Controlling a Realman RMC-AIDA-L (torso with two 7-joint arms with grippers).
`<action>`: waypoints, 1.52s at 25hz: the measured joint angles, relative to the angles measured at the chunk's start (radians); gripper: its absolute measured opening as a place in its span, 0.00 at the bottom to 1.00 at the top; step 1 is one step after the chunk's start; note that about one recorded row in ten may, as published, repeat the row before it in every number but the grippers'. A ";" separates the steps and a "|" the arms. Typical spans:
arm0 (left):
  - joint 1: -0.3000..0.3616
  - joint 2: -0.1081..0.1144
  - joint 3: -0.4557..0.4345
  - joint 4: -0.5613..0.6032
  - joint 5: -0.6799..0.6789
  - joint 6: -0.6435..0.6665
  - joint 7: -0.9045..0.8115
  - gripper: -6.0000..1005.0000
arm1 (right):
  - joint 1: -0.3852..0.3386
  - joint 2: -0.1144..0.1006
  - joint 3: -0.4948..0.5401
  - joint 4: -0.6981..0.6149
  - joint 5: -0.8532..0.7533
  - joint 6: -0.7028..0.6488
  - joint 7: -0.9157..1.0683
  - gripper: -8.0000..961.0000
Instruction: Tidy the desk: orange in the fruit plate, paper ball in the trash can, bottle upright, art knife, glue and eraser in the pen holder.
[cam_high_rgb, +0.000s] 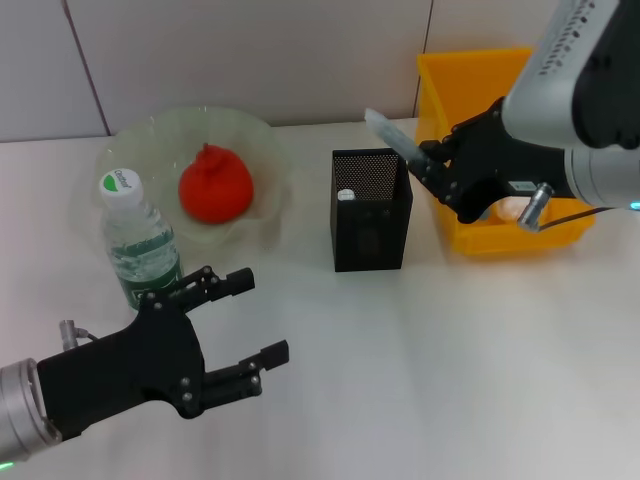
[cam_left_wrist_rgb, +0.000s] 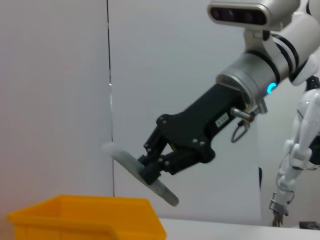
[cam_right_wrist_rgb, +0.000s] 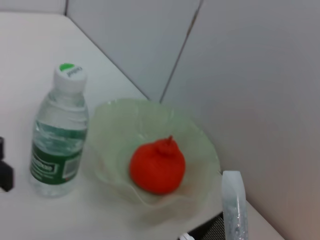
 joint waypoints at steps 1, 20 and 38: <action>0.001 0.000 0.000 0.000 -0.003 0.000 0.001 0.80 | -0.004 0.000 0.009 -0.008 0.027 0.004 -0.022 0.15; 0.005 0.000 0.000 -0.002 -0.014 0.000 0.011 0.80 | -0.031 0.002 0.307 -0.257 0.615 0.008 -0.441 0.15; -0.009 -0.001 0.001 -0.002 -0.020 0.002 0.002 0.80 | 0.170 -0.010 0.678 -0.863 0.939 -0.129 -0.861 0.14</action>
